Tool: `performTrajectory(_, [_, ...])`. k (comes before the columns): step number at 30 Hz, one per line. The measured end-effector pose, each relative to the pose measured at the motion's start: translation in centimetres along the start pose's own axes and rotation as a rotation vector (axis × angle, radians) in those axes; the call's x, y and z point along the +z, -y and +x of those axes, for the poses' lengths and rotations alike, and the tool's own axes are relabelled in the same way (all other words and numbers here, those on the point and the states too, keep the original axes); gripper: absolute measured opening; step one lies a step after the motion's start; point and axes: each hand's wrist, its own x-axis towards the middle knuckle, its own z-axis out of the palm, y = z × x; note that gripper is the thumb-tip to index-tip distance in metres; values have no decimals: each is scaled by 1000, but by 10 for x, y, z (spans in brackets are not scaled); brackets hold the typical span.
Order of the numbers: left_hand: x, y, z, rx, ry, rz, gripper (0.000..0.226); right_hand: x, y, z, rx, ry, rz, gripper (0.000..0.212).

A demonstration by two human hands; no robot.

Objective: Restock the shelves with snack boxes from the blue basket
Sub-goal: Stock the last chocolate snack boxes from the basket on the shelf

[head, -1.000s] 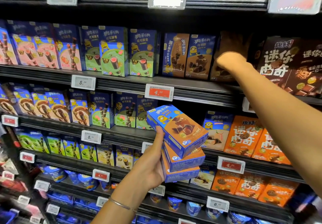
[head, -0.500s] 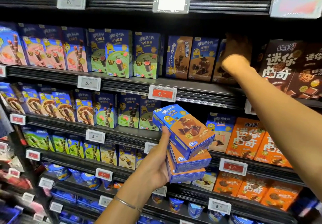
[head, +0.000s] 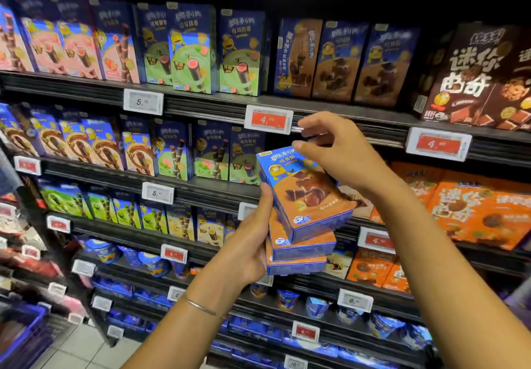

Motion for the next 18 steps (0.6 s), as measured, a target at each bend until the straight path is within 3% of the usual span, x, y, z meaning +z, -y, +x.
performTrajectory(3, [-5,3,-2,8,2,-12,91,8,-8,-13,220,111,-1,55])
performTrajectory(5, [-8,4,-3,8,6,-21,89,10,-9,-18,293,161,94,45])
performTrajectory(9, [-16,6,-5,2,7,-5,80,4,-3,-22,294,177,214,30])
performTrajectory(14, [-23,9,-11,-53,-4,-50,61,-14,7,-25,229,230,349,33])
performTrajectory(18, [-26,3,-14,-75,-25,-109,59,-36,28,-8,67,22,448,36])
